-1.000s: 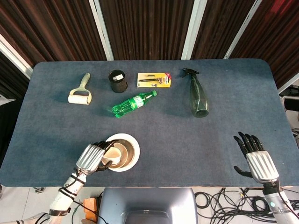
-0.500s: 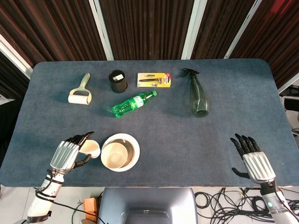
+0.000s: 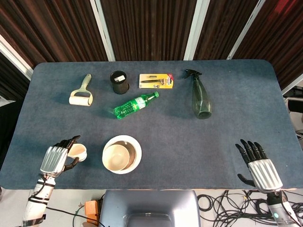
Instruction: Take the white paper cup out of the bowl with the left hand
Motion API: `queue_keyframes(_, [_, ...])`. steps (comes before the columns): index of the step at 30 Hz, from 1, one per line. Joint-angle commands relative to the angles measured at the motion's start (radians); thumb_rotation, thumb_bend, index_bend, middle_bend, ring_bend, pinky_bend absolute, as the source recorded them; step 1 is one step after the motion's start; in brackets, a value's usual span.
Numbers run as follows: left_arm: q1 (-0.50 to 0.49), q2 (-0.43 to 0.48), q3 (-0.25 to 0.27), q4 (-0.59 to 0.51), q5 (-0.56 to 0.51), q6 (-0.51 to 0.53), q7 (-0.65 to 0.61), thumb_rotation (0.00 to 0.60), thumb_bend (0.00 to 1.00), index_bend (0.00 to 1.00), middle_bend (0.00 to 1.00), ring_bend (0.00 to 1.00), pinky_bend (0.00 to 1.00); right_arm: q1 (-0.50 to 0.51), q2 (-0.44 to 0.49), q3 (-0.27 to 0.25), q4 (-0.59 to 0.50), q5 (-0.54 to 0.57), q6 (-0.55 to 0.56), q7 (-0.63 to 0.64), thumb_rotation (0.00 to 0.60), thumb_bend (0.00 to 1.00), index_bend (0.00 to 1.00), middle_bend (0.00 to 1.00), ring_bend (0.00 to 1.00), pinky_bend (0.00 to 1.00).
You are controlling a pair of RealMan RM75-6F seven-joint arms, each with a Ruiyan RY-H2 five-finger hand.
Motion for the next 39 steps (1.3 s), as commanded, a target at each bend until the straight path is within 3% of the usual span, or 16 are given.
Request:
queue_keyframes(1, [0.005,-0.026,-0.004,0.031,-0.001,0.004,0.011,0.600,0.30,0.21,0.37,0.35,0.56,0.000,0.005,0.005,-0.006,0.009,-0.008,0.005,0.600,0.10,0.00,0.00,0.00,0.08])
queue_keyframes(9, [0.012,-0.066,-0.004,0.095,-0.017,-0.015,0.040,0.600,0.30,0.18,0.33,0.33,0.53,0.005,0.017,0.000,-0.010,-0.007,-0.030,0.028,0.600,0.10,0.00,0.00,0.00,0.07])
queue_keyframes(18, [0.018,-0.054,0.000,0.108,-0.041,-0.056,0.041,0.600,0.30,0.07,0.17,0.16,0.44,0.014,0.025,-0.012,0.002,-0.048,-0.043,0.059,0.600,0.10,0.00,0.00,0.00,0.07])
queue_keyframes(26, [0.026,-0.010,0.009,0.082,-0.063,-0.095,0.023,0.600,0.30,0.01,0.09,0.10,0.40,0.012,0.016,-0.009,0.023,-0.068,-0.026,0.085,0.600,0.10,0.00,0.00,0.00,0.07])
queue_keyframes(35, [0.063,0.087,0.021,-0.002,-0.021,-0.025,-0.008,0.600,0.30,0.00,0.00,0.01,0.30,0.002,0.015,0.000,0.024,-0.062,-0.008,0.091,0.600,0.10,0.00,0.00,0.00,0.07])
queue_keyframes(39, [0.178,0.266,0.096,-0.186,0.087,0.152,-0.025,0.600,0.30,0.00,0.00,0.00,0.27,-0.013,0.015,0.013,0.013,-0.023,-0.001,0.069,0.600,0.10,0.00,0.00,0.00,0.07])
